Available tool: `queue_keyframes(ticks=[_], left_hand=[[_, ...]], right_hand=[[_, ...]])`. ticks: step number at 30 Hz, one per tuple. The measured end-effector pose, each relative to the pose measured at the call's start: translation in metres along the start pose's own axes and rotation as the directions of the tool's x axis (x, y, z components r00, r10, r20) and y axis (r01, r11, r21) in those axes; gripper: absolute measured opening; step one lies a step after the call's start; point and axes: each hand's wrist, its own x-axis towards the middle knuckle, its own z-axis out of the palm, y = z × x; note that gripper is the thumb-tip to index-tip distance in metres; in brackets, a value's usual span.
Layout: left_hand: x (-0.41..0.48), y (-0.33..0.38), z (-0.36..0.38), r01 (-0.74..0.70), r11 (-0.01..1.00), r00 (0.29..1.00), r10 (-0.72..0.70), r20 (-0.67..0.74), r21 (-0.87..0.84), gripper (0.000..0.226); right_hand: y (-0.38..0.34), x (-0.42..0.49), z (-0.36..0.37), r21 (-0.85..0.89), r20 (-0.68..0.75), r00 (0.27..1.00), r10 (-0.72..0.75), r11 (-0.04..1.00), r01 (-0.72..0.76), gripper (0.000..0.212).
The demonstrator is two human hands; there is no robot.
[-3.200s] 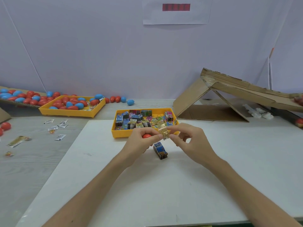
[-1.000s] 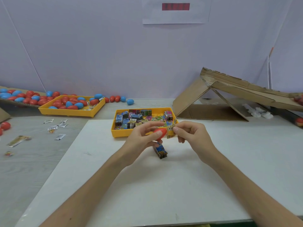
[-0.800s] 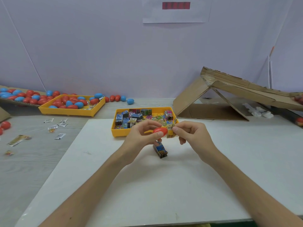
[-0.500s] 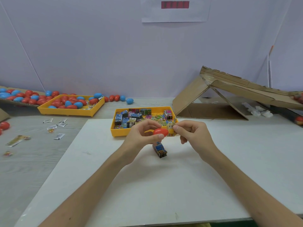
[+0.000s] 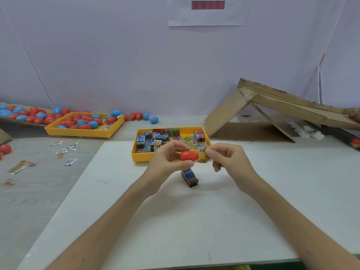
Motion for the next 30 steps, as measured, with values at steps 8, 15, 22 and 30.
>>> queue_keyframes(ticks=[8,15,22,30], left_hand=[[0.0007,-0.0029,0.0001,-0.031,0.996,0.999,0.029,0.017,0.081,0.036],[0.0016,-0.0054,0.0017,-0.058,0.978,0.998,0.058,0.007,0.201,0.049],[0.0004,-0.0068,0.0018,-0.081,0.963,0.997,0.074,0.034,0.259,0.04],[0.0004,-0.0069,0.0035,-0.09,0.95,0.996,0.085,0.029,0.3,0.038]], right_hand=[[0.0022,0.0008,0.0012,-0.009,0.049,0.998,0.05,0.999,-0.049,0.01],[0.0038,0.001,0.0005,0.008,0.066,0.995,0.073,0.997,-0.073,0.007],[0.0039,0.0,0.0005,-0.034,0.041,0.998,0.045,0.998,-0.044,0.007],[0.0043,0.0001,0.0024,-0.058,0.04,0.999,0.035,0.998,-0.033,0.005]])
